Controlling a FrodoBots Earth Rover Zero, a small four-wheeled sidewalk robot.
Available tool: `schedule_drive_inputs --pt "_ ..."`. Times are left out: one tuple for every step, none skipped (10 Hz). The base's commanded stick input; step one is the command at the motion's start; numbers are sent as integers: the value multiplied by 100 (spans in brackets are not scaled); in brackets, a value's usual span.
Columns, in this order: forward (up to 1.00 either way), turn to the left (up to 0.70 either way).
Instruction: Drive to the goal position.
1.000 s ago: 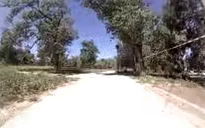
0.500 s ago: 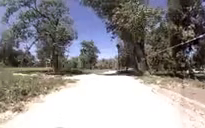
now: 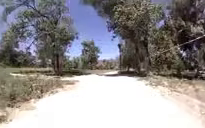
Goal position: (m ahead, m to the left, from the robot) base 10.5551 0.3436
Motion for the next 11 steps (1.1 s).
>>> schedule_drive_inputs --pt "85 0" --pt "85 0" --pt "85 0" --pt "85 -34" --pt "85 -34" --pt "85 -34" --pt "85 -4" --pt "85 0" --pt "85 0" --pt "85 0" --pt "85 0"
